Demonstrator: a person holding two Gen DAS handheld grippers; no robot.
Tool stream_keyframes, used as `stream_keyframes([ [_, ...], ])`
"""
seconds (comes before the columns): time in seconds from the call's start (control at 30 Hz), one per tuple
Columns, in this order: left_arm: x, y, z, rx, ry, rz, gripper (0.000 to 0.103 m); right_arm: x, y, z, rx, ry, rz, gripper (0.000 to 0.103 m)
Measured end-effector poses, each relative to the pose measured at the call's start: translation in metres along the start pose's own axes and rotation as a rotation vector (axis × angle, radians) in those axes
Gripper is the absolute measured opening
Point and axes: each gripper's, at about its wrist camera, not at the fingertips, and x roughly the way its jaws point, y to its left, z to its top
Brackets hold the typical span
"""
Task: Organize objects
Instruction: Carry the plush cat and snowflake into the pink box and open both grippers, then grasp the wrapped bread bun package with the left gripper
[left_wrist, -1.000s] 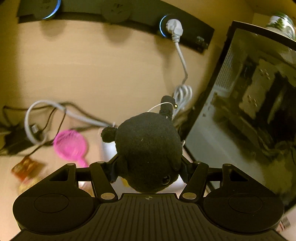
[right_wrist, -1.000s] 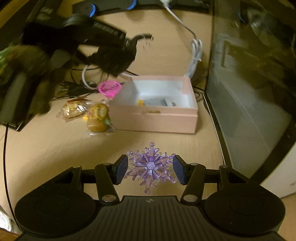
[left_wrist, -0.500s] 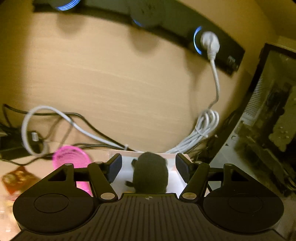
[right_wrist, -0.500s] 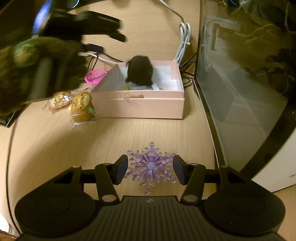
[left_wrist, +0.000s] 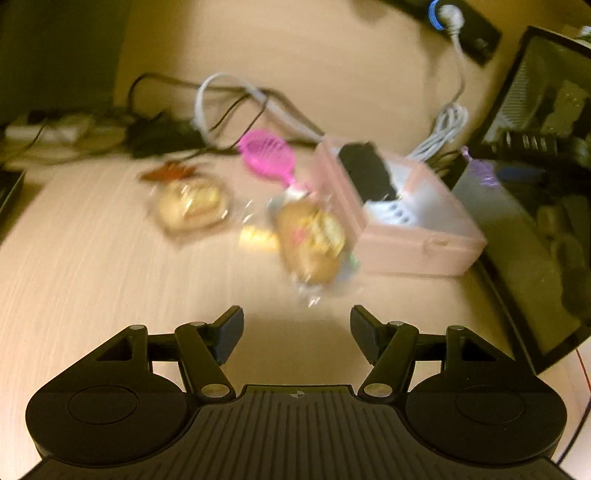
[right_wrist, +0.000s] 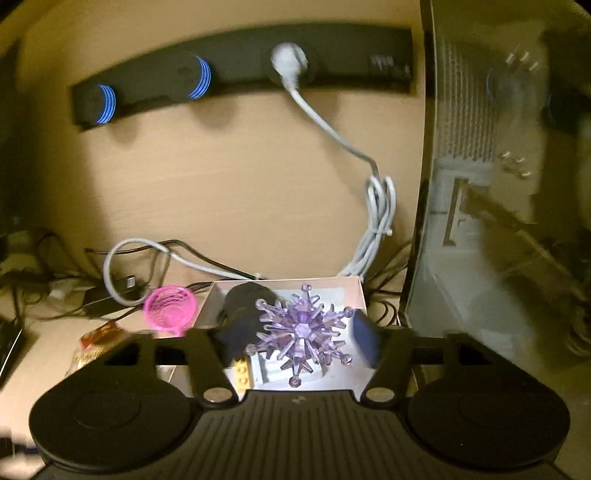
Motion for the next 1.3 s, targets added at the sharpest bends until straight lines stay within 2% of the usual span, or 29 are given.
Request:
stream_keyframes([
  [0.07, -0.002, 0.006, -0.001, -0.017, 0.001, -0.005, 0.069, 0.004, -0.001, -0.001, 0.041, 0.022, -0.018, 0.080],
  [0.17, 0.001, 0.013, 0.004, -0.054, 0.003, -0.012, 0.069, -0.009, 0.001, -0.021, 0.047, 0.048, 0.006, 0.087],
  [0.27, 0.010, 0.014, 0.014, -0.093, -0.005, -0.044, 0.069, -0.024, 0.007, -0.050, -0.020, 0.085, -0.022, 0.087],
  [0.4, 0.028, 0.003, 0.034, -0.096, -0.025, -0.090, 0.069, -0.041, 0.011, -0.094, -0.059, 0.167, -0.035, 0.087],
  [0.5, 0.047, -0.004, 0.049, -0.115, -0.031, -0.104, 0.069, -0.056, 0.013, -0.119, -0.092, 0.189, -0.070, 0.087],
  [0.6, 0.072, -0.006, 0.061, -0.159, 0.005, -0.090, 0.069, -0.068, 0.008, -0.132, -0.068, 0.200, -0.100, 0.088],
  [0.8, 0.106, -0.015, 0.065, -0.132, 0.050, -0.013, 0.069, -0.087, -0.001, -0.150, 0.004, 0.219, -0.139, 0.092],
  [0.97, 0.113, -0.011, 0.065, -0.140, 0.081, -0.021, 0.059, -0.087, -0.004, -0.155, 0.027, 0.241, -0.159, 0.092],
  [1.03, 0.107, -0.010, 0.063, -0.139, 0.096, -0.015, 0.055, -0.085, -0.004, -0.153, 0.030, 0.241, -0.157, 0.092],
  [1.3, 0.055, 0.007, 0.044, -0.111, 0.118, -0.064, 0.054, -0.060, 0.022, -0.132, -0.029, 0.217, -0.104, 0.092],
])
